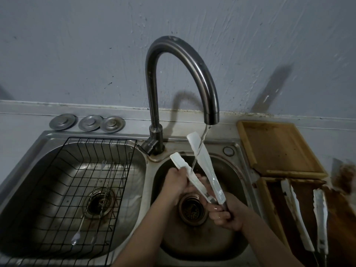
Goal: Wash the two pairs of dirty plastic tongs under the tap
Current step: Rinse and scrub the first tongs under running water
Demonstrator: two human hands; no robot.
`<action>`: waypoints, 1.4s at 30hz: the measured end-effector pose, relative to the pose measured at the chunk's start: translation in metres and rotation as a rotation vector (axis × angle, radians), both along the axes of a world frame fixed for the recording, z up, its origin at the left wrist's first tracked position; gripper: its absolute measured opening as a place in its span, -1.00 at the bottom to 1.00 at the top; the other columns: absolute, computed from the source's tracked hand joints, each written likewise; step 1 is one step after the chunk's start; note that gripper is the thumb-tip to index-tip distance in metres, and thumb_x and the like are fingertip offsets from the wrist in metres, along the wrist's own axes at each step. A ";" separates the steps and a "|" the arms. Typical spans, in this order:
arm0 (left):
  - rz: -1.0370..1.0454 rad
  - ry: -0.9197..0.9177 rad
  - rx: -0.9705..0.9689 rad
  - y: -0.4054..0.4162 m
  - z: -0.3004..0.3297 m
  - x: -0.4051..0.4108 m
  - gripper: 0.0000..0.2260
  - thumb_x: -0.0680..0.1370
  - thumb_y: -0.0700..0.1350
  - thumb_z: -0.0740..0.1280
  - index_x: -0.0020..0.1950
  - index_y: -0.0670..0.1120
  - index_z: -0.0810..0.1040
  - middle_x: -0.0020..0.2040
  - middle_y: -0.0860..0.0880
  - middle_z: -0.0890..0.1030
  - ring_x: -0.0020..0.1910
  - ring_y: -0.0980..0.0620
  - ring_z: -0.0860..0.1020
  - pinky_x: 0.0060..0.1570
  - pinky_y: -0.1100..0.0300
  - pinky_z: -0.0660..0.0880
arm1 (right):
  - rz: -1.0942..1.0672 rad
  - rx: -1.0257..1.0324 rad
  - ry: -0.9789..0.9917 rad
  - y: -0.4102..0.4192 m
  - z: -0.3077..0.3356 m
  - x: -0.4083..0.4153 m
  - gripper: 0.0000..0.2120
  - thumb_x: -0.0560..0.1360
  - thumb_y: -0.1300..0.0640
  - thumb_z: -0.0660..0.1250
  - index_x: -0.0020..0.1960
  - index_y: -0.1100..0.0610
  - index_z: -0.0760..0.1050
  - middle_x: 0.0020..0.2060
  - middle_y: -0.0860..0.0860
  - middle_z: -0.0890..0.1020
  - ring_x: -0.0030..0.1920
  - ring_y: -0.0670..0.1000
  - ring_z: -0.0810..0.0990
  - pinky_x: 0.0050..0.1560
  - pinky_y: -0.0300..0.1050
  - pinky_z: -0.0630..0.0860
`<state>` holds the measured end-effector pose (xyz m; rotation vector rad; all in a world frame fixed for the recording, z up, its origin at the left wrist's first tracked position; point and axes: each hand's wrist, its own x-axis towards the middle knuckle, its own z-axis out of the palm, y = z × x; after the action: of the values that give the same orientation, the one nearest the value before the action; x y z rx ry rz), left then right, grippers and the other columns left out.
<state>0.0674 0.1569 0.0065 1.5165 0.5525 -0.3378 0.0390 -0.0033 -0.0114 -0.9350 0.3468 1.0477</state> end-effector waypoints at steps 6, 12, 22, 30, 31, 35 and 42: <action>0.061 -0.092 0.370 0.008 -0.028 0.014 -0.72 0.49 -0.16 0.31 0.13 -0.30 0.49 0.04 -0.20 0.64 0.01 -0.13 0.61 -0.15 0.16 0.44 | -0.020 -0.067 0.030 -0.006 0.002 -0.003 -0.63 0.47 0.05 0.13 -0.35 0.26 0.53 -0.62 0.00 0.31 -0.71 -0.13 0.21 -0.68 -0.32 0.08; -0.078 -0.062 0.221 -0.009 -0.040 -0.011 -0.13 0.43 -0.15 0.44 0.50 -0.23 -0.11 0.16 0.03 0.48 0.15 0.03 0.50 0.24 0.05 0.45 | -0.088 -0.179 0.038 -0.001 0.002 -0.005 -0.60 0.59 0.10 0.01 -0.30 0.25 0.42 -0.63 -0.01 0.28 -0.72 -0.13 0.17 -0.71 -0.36 0.08; 0.468 -0.343 -0.055 0.027 -0.024 -0.005 -0.77 0.58 -0.34 0.17 -0.14 -0.09 0.53 -0.13 -0.10 0.60 -0.04 -0.10 0.57 0.02 0.16 0.55 | -0.096 -1.119 -0.943 -0.002 0.041 0.017 -0.61 0.53 -0.11 0.18 -0.33 0.13 0.41 -0.47 0.01 0.44 -0.45 -0.04 0.42 -0.39 -0.14 0.33; 0.240 -0.194 -0.434 -0.009 -0.006 -0.014 -0.58 0.40 -0.38 0.44 0.21 -0.19 0.44 0.01 -0.13 0.64 -0.07 -0.02 0.66 -0.17 0.21 0.58 | 0.037 -1.285 -1.387 0.019 0.042 0.020 -0.59 0.50 -0.08 0.26 -0.44 -0.09 0.16 -0.54 -0.10 0.27 -0.46 -0.14 0.26 -0.41 -0.23 0.13; 0.269 -0.169 -0.448 -0.009 -0.007 -0.014 -0.54 0.37 -0.38 0.46 0.22 -0.21 0.42 0.07 -0.18 0.61 -0.02 -0.08 0.66 -0.15 0.17 0.59 | 0.036 -1.268 -1.408 0.019 0.041 0.019 -0.59 0.50 -0.07 0.26 -0.44 -0.11 0.15 -0.54 -0.11 0.27 -0.45 -0.13 0.27 -0.39 -0.22 0.14; 0.227 -0.151 -0.463 -0.004 -0.007 -0.016 -0.68 0.39 -0.36 0.45 0.12 -0.32 0.52 -0.01 -0.32 0.64 -0.03 -0.20 0.67 -0.08 0.10 0.61 | 0.045 -1.175 -1.359 0.020 0.033 0.014 -0.62 0.57 0.02 0.16 -0.43 -0.07 0.26 -0.51 -0.06 0.38 -0.44 -0.10 0.34 -0.30 -0.21 0.23; 0.270 -0.075 -0.485 -0.003 -0.002 -0.017 -0.77 0.61 -0.11 0.21 0.00 -0.26 0.54 -0.26 -0.15 0.68 -0.25 -0.05 0.70 -0.25 0.14 0.65 | 0.076 -1.112 -1.203 0.024 0.028 0.007 -0.68 0.60 0.06 0.10 -0.34 -0.03 0.36 -0.48 -0.07 0.50 -0.45 -0.14 0.52 -0.38 -0.31 0.43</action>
<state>0.0502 0.1540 0.0042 0.9701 0.5600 -0.1860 0.0461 0.0209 0.0169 -2.3776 -0.1817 0.1141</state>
